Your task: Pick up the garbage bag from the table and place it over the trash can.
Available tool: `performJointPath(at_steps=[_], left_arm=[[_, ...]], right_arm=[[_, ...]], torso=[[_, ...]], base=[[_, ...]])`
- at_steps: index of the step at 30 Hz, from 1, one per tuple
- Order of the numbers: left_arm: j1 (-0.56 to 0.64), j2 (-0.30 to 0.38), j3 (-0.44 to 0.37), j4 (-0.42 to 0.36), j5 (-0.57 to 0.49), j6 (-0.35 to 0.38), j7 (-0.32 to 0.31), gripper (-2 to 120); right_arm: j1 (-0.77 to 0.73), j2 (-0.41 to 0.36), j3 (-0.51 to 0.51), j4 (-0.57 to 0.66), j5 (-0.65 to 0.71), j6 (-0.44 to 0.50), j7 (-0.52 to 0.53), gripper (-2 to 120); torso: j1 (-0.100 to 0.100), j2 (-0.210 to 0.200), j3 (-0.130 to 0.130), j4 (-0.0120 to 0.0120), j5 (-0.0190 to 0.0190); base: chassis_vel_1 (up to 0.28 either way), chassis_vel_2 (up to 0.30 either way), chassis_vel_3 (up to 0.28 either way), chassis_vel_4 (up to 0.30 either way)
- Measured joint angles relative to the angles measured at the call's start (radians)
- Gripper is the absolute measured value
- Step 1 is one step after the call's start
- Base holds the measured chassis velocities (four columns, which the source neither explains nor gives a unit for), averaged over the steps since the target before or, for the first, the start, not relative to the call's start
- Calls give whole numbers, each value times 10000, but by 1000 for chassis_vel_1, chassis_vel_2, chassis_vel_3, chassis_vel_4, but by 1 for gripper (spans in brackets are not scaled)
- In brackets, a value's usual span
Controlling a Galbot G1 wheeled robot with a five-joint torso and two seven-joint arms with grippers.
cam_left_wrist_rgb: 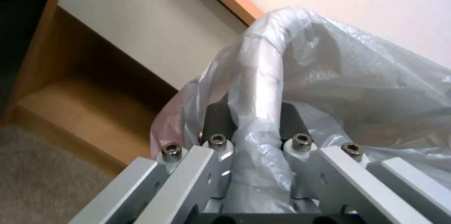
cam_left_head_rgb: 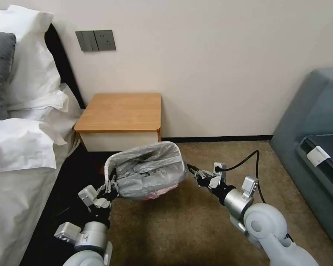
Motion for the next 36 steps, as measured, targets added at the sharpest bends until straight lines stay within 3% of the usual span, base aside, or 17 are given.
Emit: performJointPath(at_steps=[8, 25, 36], left_arm=[[20, -32, -93, -76, -502, 212, -10, 9], [8, -36, -376, -201, -570, 566, -6, 9], [-229, -51, -857, 718, 1754, 24, 117, 9]], right_arm=[[-27, 233, -250, -392, -1086, 773, -668, 0], [-152, 425, -370, -751, -2563, 1899, -903, 0], [-1877, -291, 700, 994, -3134, 2980, -347, 39]], torso=[[0, 0, 0, 1, 1], [0, 0, 0, 1, 3], [1, 1, 0, -3, 0]], base=[[0, 0, 0, 0], [0, 0, 0, 0], [0, 0, 0, 0]])
